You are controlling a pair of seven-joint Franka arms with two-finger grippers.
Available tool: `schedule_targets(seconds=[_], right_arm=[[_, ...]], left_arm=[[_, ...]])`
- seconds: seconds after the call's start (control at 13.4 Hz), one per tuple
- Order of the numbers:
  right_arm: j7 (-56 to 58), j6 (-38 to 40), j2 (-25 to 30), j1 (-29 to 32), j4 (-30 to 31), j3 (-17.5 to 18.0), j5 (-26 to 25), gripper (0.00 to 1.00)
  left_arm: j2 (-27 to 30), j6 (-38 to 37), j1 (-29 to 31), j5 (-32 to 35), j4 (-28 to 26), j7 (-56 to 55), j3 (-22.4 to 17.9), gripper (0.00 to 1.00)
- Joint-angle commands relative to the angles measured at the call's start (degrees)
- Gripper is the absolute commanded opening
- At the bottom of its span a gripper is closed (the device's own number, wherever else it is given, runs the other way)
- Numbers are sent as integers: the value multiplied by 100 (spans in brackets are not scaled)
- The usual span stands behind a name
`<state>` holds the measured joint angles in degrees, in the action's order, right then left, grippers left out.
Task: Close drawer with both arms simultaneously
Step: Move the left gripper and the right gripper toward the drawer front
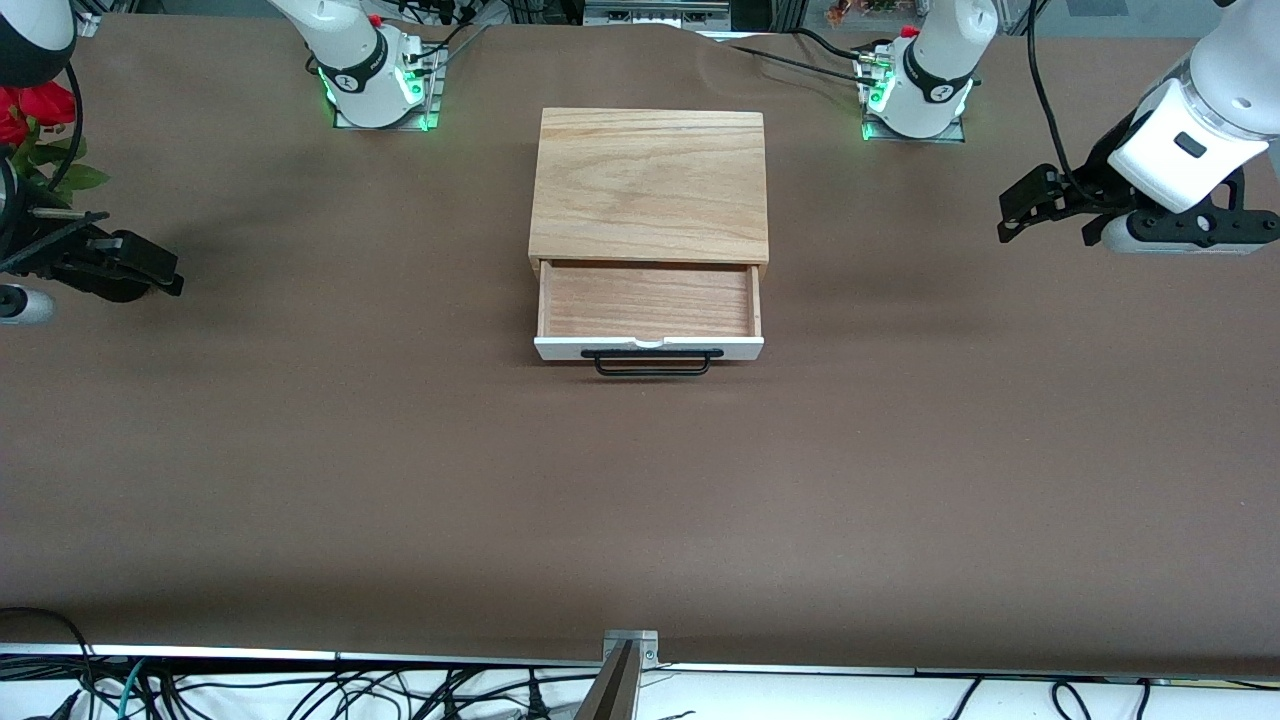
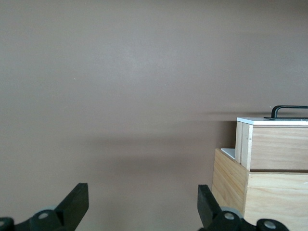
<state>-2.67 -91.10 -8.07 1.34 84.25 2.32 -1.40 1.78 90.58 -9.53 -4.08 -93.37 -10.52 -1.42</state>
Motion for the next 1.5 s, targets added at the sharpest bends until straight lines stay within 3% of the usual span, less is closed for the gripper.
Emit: schedule_targets(seconds=[0.0, 0.75, 1.2, 1.42], right_arm=[[-76, -48, 34, -11, 57, 22, -79, 100], [-155, -171, -150, -239, 57, 31, -9, 100], [-155, -689, -607, -748, 57, 31, -9, 100], [-146, -1390, -958, -1188, 57, 31, 0, 100]], left_arm=[[-64, -163, 39, -102, 153, -29, -25, 100], [-81, -154, -31, -119, 162, 41, -17, 100], [-599, -128, -435, -733, 319, 42, -8, 100], [-1282, 151, -787, -1697, 573, -20, -16, 100]])
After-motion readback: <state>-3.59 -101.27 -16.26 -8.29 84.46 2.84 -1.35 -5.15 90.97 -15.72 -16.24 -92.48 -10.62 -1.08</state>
